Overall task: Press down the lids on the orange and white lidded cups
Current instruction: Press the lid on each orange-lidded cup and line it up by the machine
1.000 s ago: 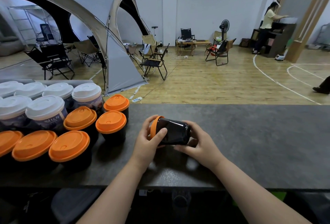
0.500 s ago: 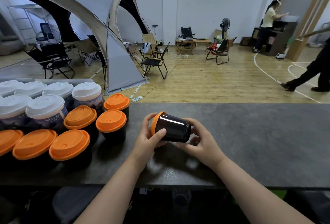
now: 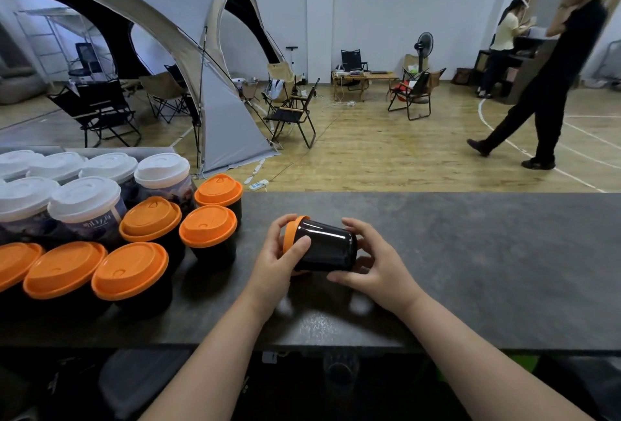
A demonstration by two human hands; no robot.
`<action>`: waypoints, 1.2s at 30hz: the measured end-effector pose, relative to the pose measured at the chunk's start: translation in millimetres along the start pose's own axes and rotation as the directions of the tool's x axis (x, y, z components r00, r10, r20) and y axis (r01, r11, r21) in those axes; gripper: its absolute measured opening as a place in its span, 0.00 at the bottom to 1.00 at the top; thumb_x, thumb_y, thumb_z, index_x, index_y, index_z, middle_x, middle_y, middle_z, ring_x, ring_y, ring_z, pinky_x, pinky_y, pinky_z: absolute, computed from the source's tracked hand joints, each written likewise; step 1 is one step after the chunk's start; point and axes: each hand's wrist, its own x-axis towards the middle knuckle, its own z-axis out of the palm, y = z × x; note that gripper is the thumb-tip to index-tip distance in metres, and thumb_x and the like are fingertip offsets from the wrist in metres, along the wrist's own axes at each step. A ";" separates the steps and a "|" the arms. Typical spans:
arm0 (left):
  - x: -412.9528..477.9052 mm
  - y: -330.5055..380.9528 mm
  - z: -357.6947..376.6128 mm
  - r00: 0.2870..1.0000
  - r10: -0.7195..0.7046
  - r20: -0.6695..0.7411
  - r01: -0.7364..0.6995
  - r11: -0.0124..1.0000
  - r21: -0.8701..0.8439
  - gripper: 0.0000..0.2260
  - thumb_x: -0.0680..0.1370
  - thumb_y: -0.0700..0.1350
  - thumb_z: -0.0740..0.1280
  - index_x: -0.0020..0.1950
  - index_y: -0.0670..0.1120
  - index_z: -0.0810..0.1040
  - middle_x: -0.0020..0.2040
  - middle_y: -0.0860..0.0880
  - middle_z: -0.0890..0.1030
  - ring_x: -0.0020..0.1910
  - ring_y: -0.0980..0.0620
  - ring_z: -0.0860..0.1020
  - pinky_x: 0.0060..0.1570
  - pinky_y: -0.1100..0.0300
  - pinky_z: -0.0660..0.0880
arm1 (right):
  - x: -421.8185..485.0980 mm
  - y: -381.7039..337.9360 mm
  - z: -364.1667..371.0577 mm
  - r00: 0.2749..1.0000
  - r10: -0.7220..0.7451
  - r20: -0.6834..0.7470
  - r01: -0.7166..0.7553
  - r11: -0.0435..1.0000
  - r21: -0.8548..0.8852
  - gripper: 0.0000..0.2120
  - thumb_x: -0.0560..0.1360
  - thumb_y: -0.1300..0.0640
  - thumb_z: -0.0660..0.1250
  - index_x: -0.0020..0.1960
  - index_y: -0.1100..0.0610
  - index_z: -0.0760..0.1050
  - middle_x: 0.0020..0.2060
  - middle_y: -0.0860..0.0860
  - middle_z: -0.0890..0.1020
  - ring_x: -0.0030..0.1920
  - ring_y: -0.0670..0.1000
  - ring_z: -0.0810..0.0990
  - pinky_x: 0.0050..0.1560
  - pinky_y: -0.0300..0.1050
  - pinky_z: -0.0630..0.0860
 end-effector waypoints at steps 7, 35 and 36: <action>-0.6 2.4 8.8 0.999 0.027 -0.042 -0.014 0.961 0.276 0.15 0.84 0.52 0.57 0.51 0.47 0.80 0.39 0.46 0.80 0.28 0.56 0.77 0.23 0.62 0.72 | 1.1 -1.7 -2.2 0.996 -0.070 -0.062 0.070 0.997 -0.015 0.23 0.68 0.51 0.81 0.61 0.51 0.80 0.52 0.51 0.78 0.44 0.50 0.79 0.41 0.40 0.77; -3.3 -0.3 6.3 0.986 0.164 -0.030 -0.153 0.964 0.217 0.22 0.71 0.42 0.76 0.63 0.52 0.78 0.60 0.53 0.83 0.60 0.51 0.81 0.57 0.47 0.80 | 4.7 10.3 -13.3 0.988 0.101 -0.113 -0.072 0.969 0.235 0.20 0.71 0.55 0.78 0.61 0.48 0.79 0.58 0.45 0.84 0.61 0.45 0.82 0.56 0.48 0.82; -3.2 0.0 10.6 0.985 0.168 -0.026 -0.157 0.959 0.235 0.20 0.72 0.40 0.75 0.62 0.54 0.79 0.60 0.54 0.83 0.59 0.51 0.82 0.55 0.49 0.81 | 2.1 10.9 -17.7 0.987 0.103 -0.123 -0.074 0.973 0.220 0.19 0.72 0.55 0.78 0.62 0.48 0.79 0.59 0.45 0.84 0.60 0.45 0.82 0.55 0.50 0.83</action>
